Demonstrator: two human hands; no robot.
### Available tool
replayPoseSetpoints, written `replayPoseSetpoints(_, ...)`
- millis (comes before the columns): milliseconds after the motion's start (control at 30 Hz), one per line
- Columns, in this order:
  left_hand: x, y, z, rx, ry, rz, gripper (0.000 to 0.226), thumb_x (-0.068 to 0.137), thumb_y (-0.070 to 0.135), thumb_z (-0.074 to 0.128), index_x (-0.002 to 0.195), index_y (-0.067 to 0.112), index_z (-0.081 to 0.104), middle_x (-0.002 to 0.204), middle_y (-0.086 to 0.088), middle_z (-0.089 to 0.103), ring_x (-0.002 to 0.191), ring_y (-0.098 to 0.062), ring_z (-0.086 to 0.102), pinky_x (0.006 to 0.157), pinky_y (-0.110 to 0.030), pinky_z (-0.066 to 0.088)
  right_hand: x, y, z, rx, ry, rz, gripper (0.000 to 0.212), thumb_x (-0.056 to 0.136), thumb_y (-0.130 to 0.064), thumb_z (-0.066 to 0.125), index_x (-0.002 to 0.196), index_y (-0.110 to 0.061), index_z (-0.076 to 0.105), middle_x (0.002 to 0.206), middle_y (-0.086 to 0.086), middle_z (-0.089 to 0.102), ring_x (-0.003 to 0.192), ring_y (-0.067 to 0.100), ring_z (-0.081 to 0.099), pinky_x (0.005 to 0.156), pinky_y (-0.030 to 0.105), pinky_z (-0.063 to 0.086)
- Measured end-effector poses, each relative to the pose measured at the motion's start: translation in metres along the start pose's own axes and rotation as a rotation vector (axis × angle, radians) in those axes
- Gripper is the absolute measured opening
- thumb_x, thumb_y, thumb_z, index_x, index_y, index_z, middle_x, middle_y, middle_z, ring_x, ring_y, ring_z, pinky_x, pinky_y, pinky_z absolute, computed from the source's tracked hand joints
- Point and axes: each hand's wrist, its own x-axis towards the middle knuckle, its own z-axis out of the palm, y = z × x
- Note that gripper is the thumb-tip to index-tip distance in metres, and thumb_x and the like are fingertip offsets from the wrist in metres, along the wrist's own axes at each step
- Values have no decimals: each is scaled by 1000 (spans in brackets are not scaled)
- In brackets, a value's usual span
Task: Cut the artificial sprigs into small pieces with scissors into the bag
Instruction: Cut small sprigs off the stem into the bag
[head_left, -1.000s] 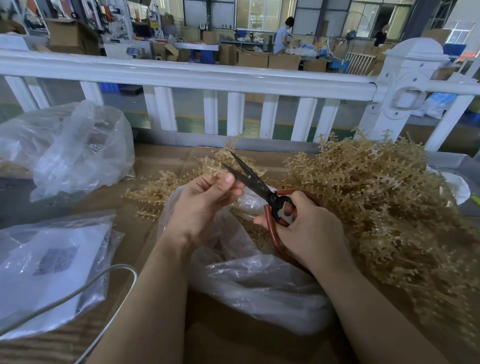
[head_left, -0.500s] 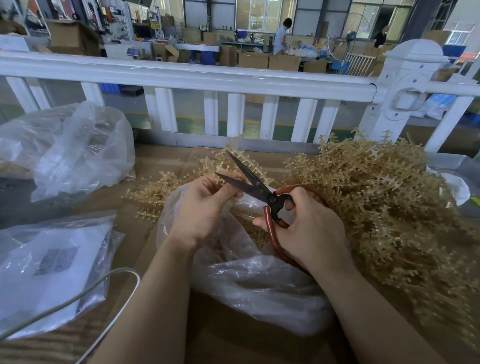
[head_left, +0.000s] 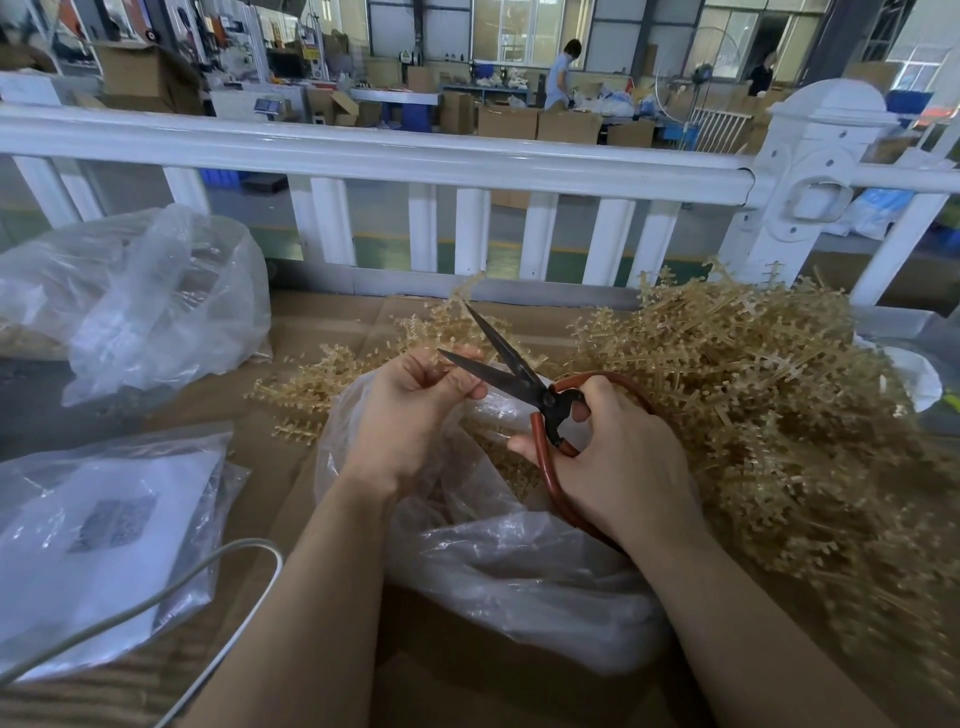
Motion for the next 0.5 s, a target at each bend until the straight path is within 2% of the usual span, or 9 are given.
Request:
replayPoseSetpoints(67, 0, 1, 0, -37, 16, -20, 24, 87, 1, 68, 92, -19, 56, 75, -9, 72, 77, -21, 67, 86, -43, 53, 0, 0, 0, 12, -8, 1, 74, 71, -100, 27, 91, -31, 43, 77, -16, 55, 63, 10, 57, 51, 28, 46)
replayPoseSetpoints(133, -1, 2, -1, -44, 14, -25, 18, 85, 3, 70, 85, -11, 60, 74, -10, 72, 77, -22, 67, 88, -45, 52, -1, -1, 0, 18, -8, -3, 74, 71, -100, 28, 92, -31, 44, 78, -16, 56, 65, 10, 58, 52, 29, 49)
replayPoseSetpoints(167, -1, 2, -2, -45, 5, -20, 16, 83, 5, 71, 84, -9, 62, 73, -10, 72, 76, -22, 66, 87, -44, 52, -1, -1, 0, 17, -7, -6, 74, 72, -100, 28, 92, -31, 45, 78, -16, 56, 65, 10, 58, 53, 30, 51)
replayPoseSetpoints(267, -1, 1, -2, -57, -36, -16, 35, 77, 13, 72, 89, -17, 60, 74, -7, 71, 75, -19, 66, 80, -37, 54, 0, -1, 0, 12, -10, -3, 74, 71, -100, 28, 93, -31, 45, 80, -16, 57, 68, 11, 60, 56, 32, 53)
replayPoseSetpoints(333, -2, 2, -1, -51, -71, -15, 20, 77, 12, 71, 86, -6, 68, 75, -5, 72, 74, -15, 67, 75, -29, 55, -1, -1, 0, 8, -8, -4, 74, 72, -100, 27, 93, -31, 45, 80, -15, 57, 69, 11, 60, 57, 33, 54)
replayPoseSetpoints(400, -2, 2, -1, -33, -93, -22, 4, 82, 6, 69, 82, 7, 73, 78, -6, 72, 77, -16, 67, 75, -28, 55, -1, -2, 0, 3, -6, -6, 74, 71, -101, 27, 92, -32, 44, 80, -15, 57, 68, 11, 60, 57, 32, 54)
replayPoseSetpoints(500, -2, 1, -2, -11, -115, -2, 20, 88, -1, 64, 78, 13, 75, 79, -6, 72, 80, -17, 68, 78, -26, 55, -1, -2, 1, -12, 7, -15, 73, 73, -100, 25, 90, -32, 42, 76, -15, 56, 64, 10, 58, 54, 31, 53)
